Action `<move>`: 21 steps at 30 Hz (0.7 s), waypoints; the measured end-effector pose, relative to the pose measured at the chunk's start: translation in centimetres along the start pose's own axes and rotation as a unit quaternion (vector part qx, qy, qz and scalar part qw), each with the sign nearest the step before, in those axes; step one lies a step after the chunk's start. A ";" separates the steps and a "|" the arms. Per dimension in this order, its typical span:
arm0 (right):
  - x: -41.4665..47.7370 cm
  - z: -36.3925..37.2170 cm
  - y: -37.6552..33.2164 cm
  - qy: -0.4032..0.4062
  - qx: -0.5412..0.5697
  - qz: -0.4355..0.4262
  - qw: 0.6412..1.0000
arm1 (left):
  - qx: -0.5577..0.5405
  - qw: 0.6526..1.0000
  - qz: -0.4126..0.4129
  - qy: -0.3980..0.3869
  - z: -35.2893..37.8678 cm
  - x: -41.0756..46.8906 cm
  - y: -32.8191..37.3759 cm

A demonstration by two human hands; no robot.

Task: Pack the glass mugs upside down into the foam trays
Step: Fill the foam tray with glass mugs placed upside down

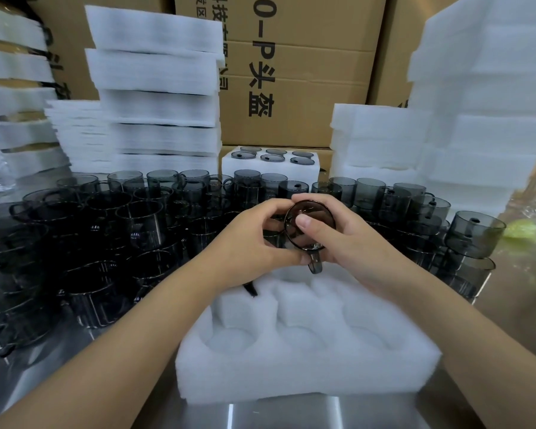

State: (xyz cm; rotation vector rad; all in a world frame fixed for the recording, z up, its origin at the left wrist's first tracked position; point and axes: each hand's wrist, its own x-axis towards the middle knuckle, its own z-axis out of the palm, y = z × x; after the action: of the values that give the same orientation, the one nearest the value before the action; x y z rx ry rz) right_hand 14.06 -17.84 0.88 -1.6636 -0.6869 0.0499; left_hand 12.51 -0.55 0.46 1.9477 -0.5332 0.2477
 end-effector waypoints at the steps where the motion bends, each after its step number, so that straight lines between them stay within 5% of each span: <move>1: 0.0 0.0 0.0 -0.003 0.002 0.001 1.000 | -0.001 1.000 -0.003 0.002 0.0 0.0 0.0; 21: 0.0 -0.6 0.2 -0.052 -0.056 0.018 0.997 | -0.001 0.999 -0.036 -0.021 -0.1 -0.1 -0.1</move>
State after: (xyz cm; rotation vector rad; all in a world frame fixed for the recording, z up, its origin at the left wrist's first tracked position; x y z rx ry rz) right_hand 14.42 -18.38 0.80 -1.7913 -0.7507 0.1267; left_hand 12.52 -0.38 0.40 1.9698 -0.4889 0.1605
